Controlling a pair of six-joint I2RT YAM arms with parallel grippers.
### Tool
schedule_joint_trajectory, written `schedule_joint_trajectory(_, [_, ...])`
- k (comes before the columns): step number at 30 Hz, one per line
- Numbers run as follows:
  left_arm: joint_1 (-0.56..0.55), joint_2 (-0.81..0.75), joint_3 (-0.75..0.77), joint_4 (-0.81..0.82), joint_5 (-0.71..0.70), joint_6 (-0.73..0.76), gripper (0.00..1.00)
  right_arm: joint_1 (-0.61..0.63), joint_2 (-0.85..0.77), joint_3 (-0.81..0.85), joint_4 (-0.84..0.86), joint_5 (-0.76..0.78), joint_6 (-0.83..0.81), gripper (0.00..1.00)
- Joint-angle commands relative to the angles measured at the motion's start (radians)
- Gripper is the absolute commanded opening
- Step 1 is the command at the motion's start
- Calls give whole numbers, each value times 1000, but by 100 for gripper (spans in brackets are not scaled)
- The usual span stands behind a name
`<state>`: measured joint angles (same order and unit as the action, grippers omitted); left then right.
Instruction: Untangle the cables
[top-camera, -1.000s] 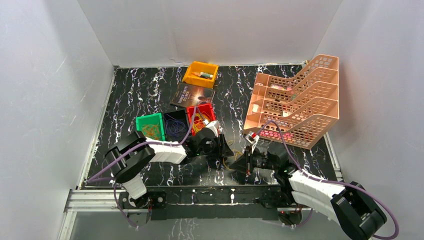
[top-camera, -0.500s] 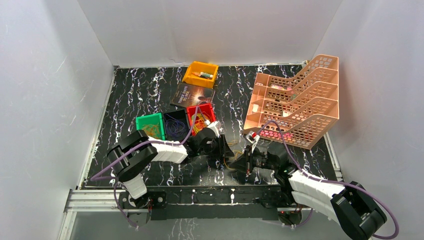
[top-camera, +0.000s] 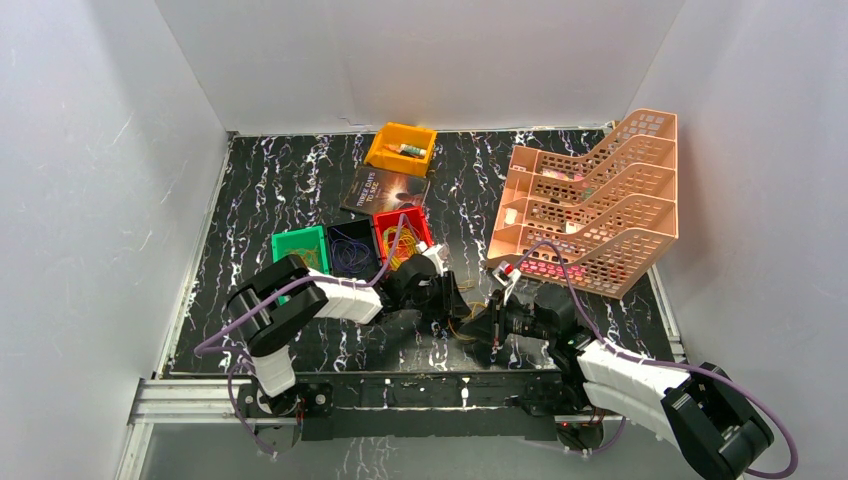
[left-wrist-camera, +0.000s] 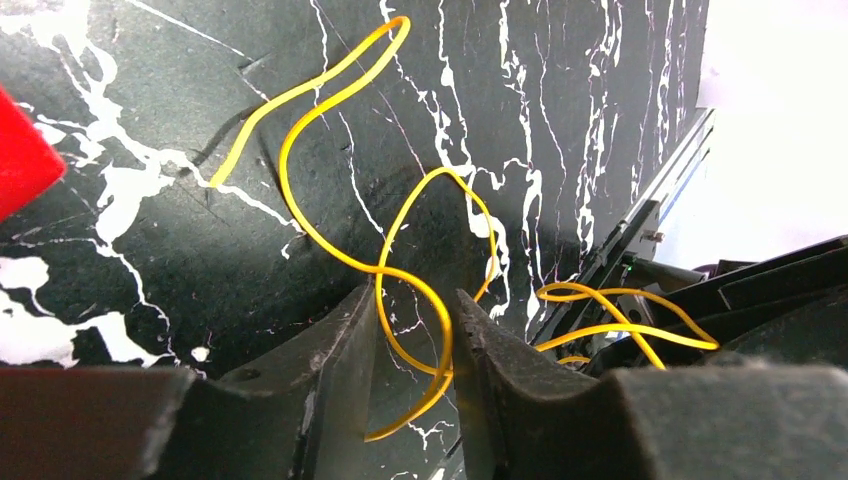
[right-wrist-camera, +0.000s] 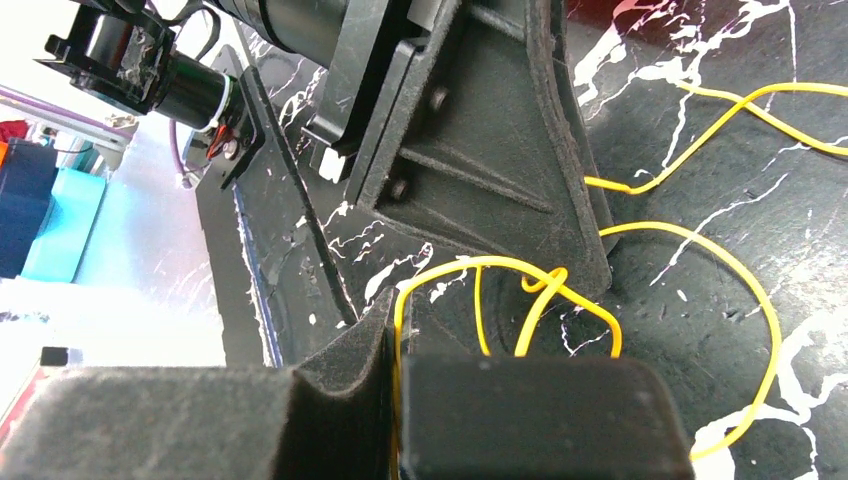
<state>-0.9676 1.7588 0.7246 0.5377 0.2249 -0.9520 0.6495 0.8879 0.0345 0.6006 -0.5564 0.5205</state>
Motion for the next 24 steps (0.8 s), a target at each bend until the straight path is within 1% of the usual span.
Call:
schedule_joint_trajectory(1, [6, 4, 36, 16, 34, 7, 25, 4, -14, 3, 19, 19, -15, 0])
schedule_joint_trajectory(5, [9, -14, 54, -20, 18, 26, 6, 4, -39, 12, -23, 36, -20, 0])
schedule_joint_trajectory(7, [16, -32, 63, -48, 5, 40, 0, 4, -58, 20, -65, 54, -23, 4])
schedule_joint_trajectory(10, [28, -70, 74, -106, -27, 76, 0, 5, -99, 42, -150, 90, -27, 21])
schedule_joint_trajectory(12, [37, -97, 85, -155, -55, 105, 0, 4, -131, 67, -238, 139, -29, 31])
schedule_joint_trajectory(14, [47, -118, 95, -200, -78, 138, 0, 4, -166, 94, -331, 197, -33, 41])
schedule_joint_trajectory(17, [55, -146, 119, -275, -114, 184, 0, 5, -222, 143, -479, 315, -29, 52])
schedule_joint_trajectory(19, [59, -162, 124, -305, -129, 204, 0, 4, -258, 171, -551, 385, -25, 63])
schedule_joint_trajectory(22, [67, -180, 123, -325, -140, 219, 0, 5, -300, 209, -615, 461, -30, 71])
schedule_joint_trajectory(24, [70, -184, 127, -340, -148, 231, 0, 4, -317, 230, -647, 490, -30, 73])
